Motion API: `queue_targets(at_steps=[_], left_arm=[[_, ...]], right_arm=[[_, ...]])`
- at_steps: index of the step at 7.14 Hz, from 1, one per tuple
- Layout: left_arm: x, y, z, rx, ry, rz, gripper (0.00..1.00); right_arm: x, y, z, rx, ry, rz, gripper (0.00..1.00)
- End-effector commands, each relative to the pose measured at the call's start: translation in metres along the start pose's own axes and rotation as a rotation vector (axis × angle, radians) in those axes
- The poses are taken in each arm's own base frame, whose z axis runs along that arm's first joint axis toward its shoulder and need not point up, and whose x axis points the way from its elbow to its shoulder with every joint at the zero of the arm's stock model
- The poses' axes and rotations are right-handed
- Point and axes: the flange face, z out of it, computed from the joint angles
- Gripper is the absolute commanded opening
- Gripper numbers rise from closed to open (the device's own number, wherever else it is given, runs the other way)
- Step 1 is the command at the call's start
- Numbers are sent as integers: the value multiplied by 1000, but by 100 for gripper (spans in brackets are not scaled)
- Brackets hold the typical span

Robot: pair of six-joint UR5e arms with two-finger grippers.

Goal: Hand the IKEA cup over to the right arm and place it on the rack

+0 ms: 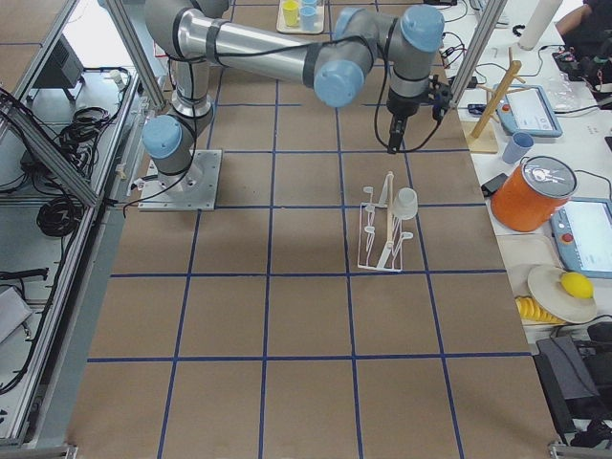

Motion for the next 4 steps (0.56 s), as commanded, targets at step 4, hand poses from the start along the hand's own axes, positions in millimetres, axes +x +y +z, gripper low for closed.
queue_targets(at_steps=[4], left_arm=[[-3,1,-2,4,3,-7,100]], right_arm=[[-143,189,-50,-100,15,-104,100]])
